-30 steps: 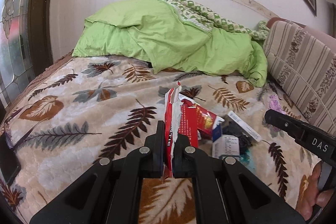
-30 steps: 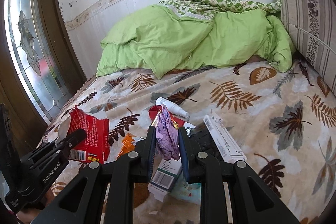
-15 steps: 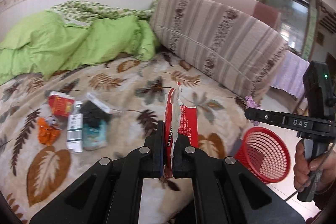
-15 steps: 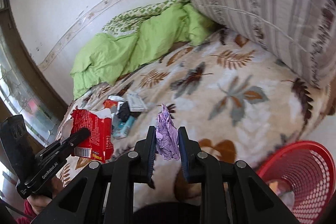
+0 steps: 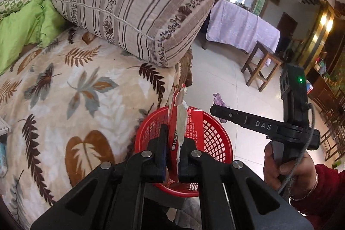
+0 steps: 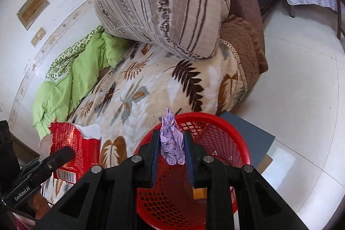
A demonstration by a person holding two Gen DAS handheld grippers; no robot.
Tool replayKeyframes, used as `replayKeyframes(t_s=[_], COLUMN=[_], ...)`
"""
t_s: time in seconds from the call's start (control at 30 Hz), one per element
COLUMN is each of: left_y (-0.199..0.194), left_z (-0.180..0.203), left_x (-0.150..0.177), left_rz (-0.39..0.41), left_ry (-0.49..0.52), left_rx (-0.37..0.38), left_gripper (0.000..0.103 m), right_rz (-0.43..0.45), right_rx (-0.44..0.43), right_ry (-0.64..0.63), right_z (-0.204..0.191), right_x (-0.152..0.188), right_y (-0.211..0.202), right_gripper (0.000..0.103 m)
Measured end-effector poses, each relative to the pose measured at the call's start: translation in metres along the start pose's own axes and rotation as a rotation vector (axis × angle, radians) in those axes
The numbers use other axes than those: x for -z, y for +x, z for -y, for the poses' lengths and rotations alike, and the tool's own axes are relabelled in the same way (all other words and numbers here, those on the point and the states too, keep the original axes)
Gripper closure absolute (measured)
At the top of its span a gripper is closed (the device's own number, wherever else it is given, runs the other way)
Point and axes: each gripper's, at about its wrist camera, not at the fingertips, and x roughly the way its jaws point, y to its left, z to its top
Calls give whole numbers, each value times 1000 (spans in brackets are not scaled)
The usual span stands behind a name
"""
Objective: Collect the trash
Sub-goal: 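Carry both wrappers to the red basket and release them inside, then move both tools back over the remaining trash on the bed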
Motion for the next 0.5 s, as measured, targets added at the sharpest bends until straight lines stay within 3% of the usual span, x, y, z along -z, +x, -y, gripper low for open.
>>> replayKeyframes(t_s=[0.03, 0.07, 0.1, 0.37, 0.5], left_y=[6, 8, 7, -24, -45], left_z=[0, -1, -3, -38, -58], left_x=[-1, -2, 0, 3, 13], left_rz=[-13, -7, 10, 65, 89], left_ry=[-4, -14, -25, -103, -108], left_rx=[-18, -31, -31, -91, -182], left_gripper=[72, 59, 58, 54, 50], right_rz=[-4, -8, -7, -23, -46], right_rx=[2, 11, 18, 10, -23], right_ry=[6, 11, 12, -9, -64], right_z=[6, 8, 9, 0, -25], right_x=[0, -1, -1, -4, 2], right_y=[-1, -1, -1, 10, 22], right_gripper=[72, 61, 54, 53, 53])
